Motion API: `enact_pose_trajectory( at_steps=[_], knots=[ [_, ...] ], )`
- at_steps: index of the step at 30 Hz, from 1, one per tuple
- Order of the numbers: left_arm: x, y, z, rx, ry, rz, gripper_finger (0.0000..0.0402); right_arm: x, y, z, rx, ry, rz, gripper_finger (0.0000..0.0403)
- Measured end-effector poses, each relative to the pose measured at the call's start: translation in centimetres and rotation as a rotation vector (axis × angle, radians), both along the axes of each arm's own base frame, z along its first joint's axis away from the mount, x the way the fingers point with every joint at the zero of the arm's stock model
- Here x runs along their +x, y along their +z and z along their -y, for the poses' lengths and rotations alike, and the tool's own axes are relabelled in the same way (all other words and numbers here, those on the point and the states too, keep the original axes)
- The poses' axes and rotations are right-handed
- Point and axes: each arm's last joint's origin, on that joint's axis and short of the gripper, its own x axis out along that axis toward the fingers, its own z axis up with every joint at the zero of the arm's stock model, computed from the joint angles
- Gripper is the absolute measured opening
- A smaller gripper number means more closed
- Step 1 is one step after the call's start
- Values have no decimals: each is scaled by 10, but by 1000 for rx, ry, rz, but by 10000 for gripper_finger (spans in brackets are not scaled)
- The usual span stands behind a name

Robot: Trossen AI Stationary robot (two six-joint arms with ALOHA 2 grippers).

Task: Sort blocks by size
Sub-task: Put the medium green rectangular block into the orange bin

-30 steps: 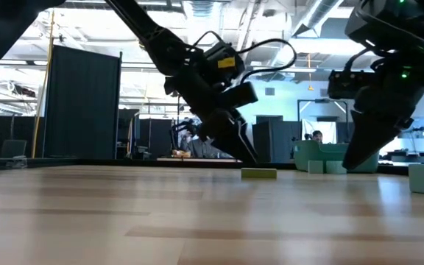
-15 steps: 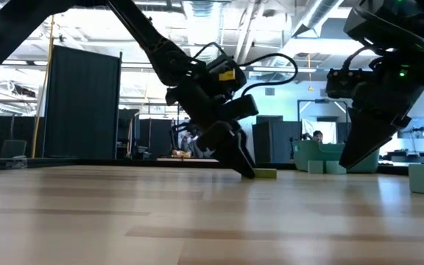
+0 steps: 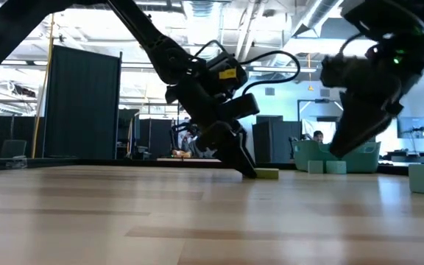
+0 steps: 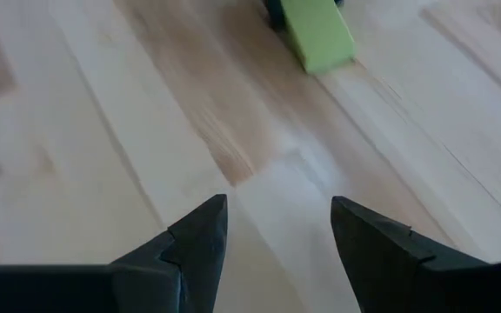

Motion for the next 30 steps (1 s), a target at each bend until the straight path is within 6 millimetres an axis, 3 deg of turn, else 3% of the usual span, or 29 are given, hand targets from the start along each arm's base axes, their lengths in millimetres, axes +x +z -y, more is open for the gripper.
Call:
enact_pose_trajectory(
  at_steps=[5, 9, 20, 30],
  knots=[
    [-10, 11, 8, -4, -15, -83, 120, 10, 14, -3, 1, 23, 58, 234],
    [-28, 33, 22, -17, -52, -192, 120, 17, 22, -9, -10, 74, 127, 234],
    [-87, 111, 94, 77, -140, -370, 120, 17, 25, -20, -33, 144, 164, 234],
    [-147, 149, 148, 115, -114, -523, 120, 17, 25, -18, -59, 152, 154, 234]
  ],
)
